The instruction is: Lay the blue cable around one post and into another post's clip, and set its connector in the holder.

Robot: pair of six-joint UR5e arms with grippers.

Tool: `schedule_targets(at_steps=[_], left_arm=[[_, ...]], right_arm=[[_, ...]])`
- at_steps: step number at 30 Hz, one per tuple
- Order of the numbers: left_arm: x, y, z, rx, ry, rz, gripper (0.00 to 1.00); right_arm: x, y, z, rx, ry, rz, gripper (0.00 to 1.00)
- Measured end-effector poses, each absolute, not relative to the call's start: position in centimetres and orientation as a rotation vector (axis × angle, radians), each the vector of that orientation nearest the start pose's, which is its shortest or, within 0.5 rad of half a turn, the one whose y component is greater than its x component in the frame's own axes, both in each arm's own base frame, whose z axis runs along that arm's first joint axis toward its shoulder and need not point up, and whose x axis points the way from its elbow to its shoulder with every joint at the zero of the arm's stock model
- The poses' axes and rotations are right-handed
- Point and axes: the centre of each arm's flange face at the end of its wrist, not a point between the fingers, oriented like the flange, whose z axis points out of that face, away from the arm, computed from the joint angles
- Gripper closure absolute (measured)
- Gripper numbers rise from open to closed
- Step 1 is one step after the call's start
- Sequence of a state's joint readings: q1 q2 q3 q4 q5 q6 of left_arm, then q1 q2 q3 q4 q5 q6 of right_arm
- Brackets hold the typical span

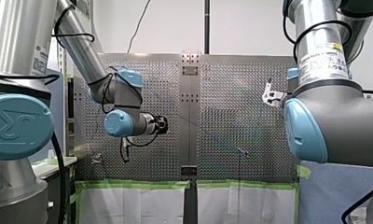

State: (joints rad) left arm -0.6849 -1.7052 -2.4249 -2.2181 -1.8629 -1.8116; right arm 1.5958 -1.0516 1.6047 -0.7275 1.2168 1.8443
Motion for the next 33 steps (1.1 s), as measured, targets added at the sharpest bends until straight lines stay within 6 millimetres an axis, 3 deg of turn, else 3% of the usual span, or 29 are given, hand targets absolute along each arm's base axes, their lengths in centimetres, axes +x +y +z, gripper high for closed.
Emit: schedule_targets(at_steps=[22,33], left_arm=[[21.8,-30.7,15.1,0.132,1.644,-0.465,0.00],[21.9,-30.6,15.0,0.129,1.646,-0.462,0.00]], right_arm=[[16.2,-65.1,24.0,1.171,-1.194,1.581,1.00],[16.6,-63.9,26.3,1.211,-1.181,1.539,1.00]])
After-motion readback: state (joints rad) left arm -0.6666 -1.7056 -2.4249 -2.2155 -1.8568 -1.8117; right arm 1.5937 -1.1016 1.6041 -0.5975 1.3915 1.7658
